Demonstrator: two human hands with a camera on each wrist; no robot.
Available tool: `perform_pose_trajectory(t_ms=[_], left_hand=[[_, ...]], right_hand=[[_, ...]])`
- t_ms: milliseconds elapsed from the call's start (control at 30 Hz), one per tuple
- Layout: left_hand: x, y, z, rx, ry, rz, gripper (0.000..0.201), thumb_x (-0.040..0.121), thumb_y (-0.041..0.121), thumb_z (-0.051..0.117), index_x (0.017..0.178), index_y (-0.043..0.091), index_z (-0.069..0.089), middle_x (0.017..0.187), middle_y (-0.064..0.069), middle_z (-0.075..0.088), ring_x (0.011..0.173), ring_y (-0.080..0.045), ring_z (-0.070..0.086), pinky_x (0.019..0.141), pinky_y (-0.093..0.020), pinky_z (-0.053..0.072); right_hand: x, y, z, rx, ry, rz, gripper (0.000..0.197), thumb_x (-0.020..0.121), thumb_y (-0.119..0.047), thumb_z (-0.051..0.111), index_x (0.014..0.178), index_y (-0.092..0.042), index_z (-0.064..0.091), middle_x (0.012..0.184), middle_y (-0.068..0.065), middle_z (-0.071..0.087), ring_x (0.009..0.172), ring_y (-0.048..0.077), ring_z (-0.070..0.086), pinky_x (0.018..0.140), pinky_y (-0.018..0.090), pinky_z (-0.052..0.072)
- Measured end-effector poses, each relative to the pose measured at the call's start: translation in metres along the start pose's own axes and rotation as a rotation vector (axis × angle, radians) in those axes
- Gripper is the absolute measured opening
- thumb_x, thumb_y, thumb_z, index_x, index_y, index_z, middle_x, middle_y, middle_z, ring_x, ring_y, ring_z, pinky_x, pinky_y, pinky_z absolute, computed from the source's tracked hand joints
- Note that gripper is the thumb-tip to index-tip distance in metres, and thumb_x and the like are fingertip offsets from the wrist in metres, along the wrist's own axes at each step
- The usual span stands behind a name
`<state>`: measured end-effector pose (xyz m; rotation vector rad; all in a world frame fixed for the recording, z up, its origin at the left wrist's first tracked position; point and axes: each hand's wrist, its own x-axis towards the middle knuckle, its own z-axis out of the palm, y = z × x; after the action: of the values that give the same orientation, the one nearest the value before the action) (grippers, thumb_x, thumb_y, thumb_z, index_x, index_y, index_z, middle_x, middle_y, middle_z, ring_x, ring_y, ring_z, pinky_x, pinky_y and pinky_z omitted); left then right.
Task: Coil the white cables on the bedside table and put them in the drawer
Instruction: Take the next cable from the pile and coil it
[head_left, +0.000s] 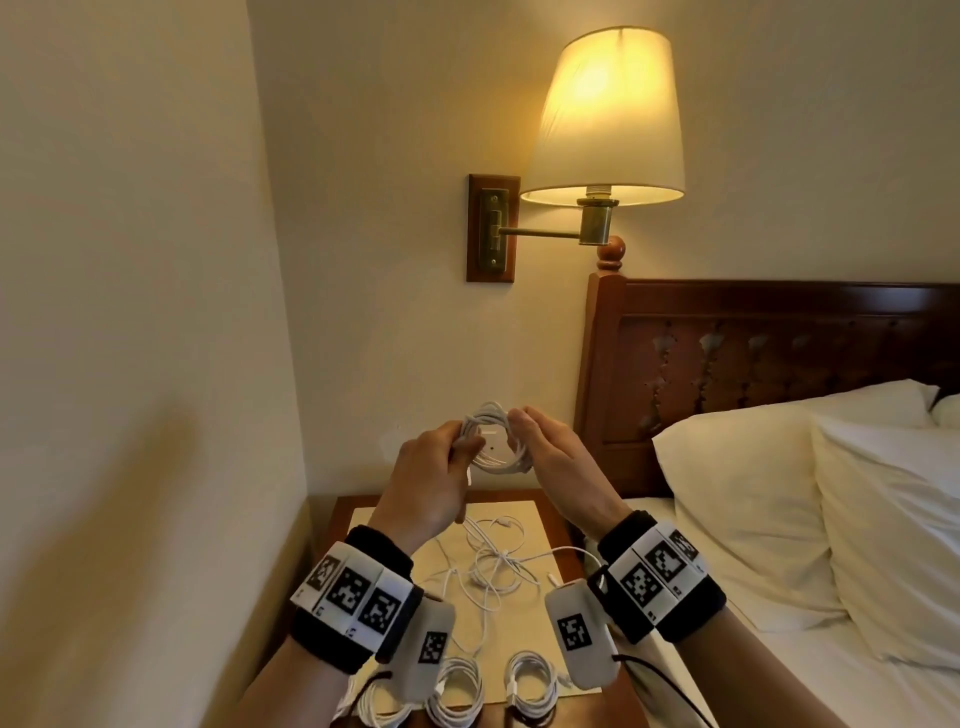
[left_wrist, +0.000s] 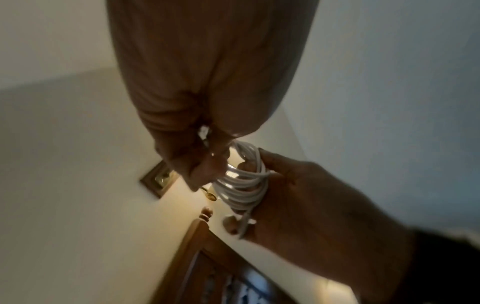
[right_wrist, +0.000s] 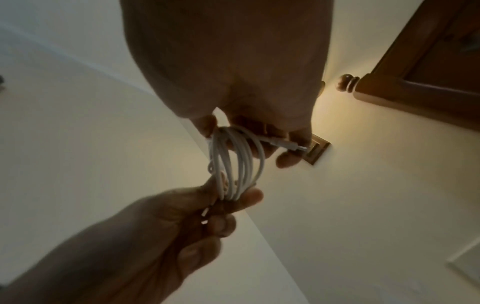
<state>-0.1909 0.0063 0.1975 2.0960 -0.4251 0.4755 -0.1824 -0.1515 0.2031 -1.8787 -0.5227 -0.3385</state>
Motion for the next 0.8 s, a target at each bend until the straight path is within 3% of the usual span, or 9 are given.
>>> perform_pose_trajectory(t_ms=[67,133,200,300,367,467,567,633,800], left_hand=[[-0.002,0.002,-0.002,0.228,0.055,0.023,0.027,0.101,0.034,0.045,0.089,0.016,0.062,0.066,0.007,0.06,0.056,-0.006,0.056,0.056,-0.016,0.037],[-0.003,0.002,-0.002,0.398,0.108,0.015,0.03,0.1,0.041,0.044,0.08,0.023,0.057,0.069,0.007,0.059,0.062,-0.011,0.053,0.06,-0.023,0.034],[-0.004,0.002,-0.003,0.44,0.122,0.036,0.033,0.099,0.046,0.042,0.075,0.025,0.052,0.068,0.007,0.06,0.061,-0.012,0.051,0.06,-0.028,0.036],[-0.005,-0.003,-0.008,0.19,0.1,0.034,0.037,0.097,0.039,0.05,0.072,0.015,0.061,0.068,0.0,0.069,0.055,-0.016,0.063,0.056,-0.039,0.054],[-0.005,0.0,-0.011,-0.038,0.066,-0.048,0.034,0.098,0.031,0.053,0.077,0.008,0.066,0.068,-0.008,0.069,0.054,-0.02,0.067,0.05,-0.043,0.058],[-0.008,0.005,-0.013,-0.263,-0.002,-0.178,0.029,0.099,0.026,0.052,0.083,0.007,0.066,0.071,-0.013,0.072,0.06,-0.025,0.071,0.056,-0.045,0.06],[-0.009,0.006,-0.016,-0.376,-0.089,-0.224,0.029,0.1,0.026,0.05,0.089,0.004,0.066,0.075,-0.016,0.073,0.066,-0.03,0.072,0.06,-0.041,0.061],[-0.01,0.005,-0.018,-0.415,-0.142,-0.235,0.03,0.099,0.028,0.052,0.089,0.003,0.065,0.079,-0.016,0.074,0.071,-0.03,0.073,0.059,-0.037,0.06],[-0.008,0.002,-0.019,-0.254,-0.034,-0.151,0.038,0.093,0.026,0.062,0.06,0.008,0.06,0.074,-0.018,0.072,0.066,-0.024,0.073,0.06,-0.043,0.06]], right_hand=[[-0.001,0.001,0.001,-0.095,-0.014,-0.056,0.036,0.102,-0.04,0.034,0.085,-0.014,0.052,0.074,-0.001,0.05,0.068,0.011,0.043,0.067,0.039,0.039],[0.0,0.005,0.002,-0.162,0.009,-0.125,0.042,0.098,-0.045,0.033,0.087,-0.009,0.052,0.074,0.004,0.051,0.066,0.014,0.043,0.066,0.042,0.04],[0.003,0.009,0.001,-0.211,0.06,-0.199,0.043,0.098,-0.043,0.035,0.087,-0.006,0.054,0.08,0.007,0.052,0.068,0.015,0.046,0.065,0.036,0.041],[0.007,0.017,-0.003,-0.28,0.115,-0.259,0.038,0.101,-0.041,0.041,0.085,-0.013,0.059,0.089,-0.003,0.048,0.078,0.013,0.049,0.069,0.025,0.042],[0.007,0.019,-0.006,-0.289,0.121,-0.255,0.042,0.098,-0.052,0.04,0.083,-0.018,0.059,0.088,-0.004,0.051,0.081,0.015,0.05,0.072,0.028,0.043],[0.004,0.016,-0.009,-0.315,0.064,-0.214,0.048,0.088,-0.065,0.048,0.086,-0.02,0.063,0.084,-0.003,0.06,0.078,0.011,0.053,0.07,0.027,0.044],[0.001,0.012,-0.012,-0.217,0.032,-0.125,0.021,0.087,-0.045,0.066,0.09,-0.025,0.071,0.082,-0.007,0.067,0.071,0.004,0.055,0.07,0.025,0.042],[0.0,0.014,-0.014,-0.129,0.043,-0.082,0.008,0.088,-0.032,0.069,0.088,-0.024,0.072,0.075,-0.006,0.065,0.063,0.002,0.05,0.065,0.026,0.041],[0.0,0.024,-0.01,-0.283,0.118,-0.123,0.006,0.087,-0.024,0.07,0.086,-0.018,0.069,0.07,-0.013,0.059,0.062,0.0,0.049,0.064,0.02,0.038]])
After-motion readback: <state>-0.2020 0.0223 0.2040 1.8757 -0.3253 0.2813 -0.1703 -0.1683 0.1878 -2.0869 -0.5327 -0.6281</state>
